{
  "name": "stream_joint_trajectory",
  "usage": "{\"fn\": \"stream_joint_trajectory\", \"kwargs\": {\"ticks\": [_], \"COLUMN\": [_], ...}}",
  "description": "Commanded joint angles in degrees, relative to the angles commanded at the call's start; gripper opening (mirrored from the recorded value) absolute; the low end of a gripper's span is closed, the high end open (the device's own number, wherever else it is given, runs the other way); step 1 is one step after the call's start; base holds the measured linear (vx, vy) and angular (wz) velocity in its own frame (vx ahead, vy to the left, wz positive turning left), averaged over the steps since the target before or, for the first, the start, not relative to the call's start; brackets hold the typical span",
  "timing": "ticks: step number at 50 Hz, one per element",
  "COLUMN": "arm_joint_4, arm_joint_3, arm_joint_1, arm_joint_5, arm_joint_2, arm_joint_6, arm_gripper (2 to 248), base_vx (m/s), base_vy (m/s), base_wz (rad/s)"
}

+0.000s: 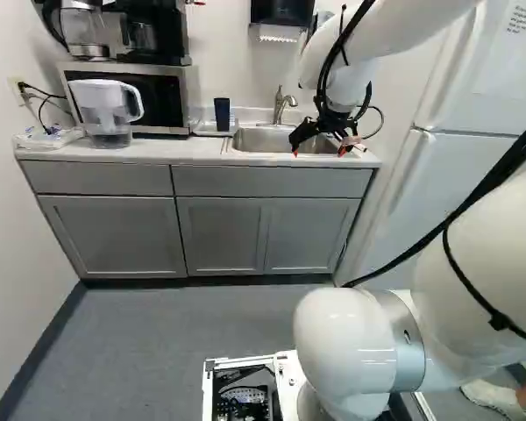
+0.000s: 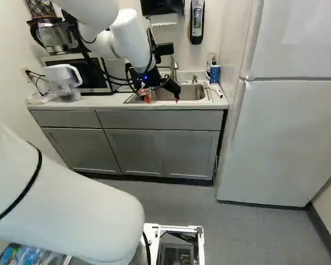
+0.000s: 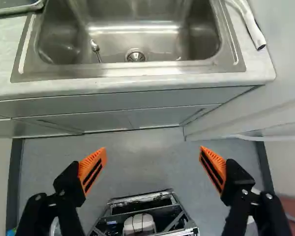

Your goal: Rinse the cup and place it in the tray

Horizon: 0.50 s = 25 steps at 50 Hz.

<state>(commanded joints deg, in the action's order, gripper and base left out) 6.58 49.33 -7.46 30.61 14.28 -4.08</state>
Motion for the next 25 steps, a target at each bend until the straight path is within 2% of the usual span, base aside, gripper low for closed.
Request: {"fn": "stream_joint_trajectory", "kwargs": {"ticks": [25], "arm_joint_4": [0.0], "arm_joint_3": [0.0], "arm_joint_1": [0.0], "arm_joint_5": [0.0], "arm_joint_2": [0.0], "arm_joint_6": [0.0], "arm_gripper": [247], "base_vx": [-0.101], "base_vy": [0.036], "base_wz": [0.001]}}
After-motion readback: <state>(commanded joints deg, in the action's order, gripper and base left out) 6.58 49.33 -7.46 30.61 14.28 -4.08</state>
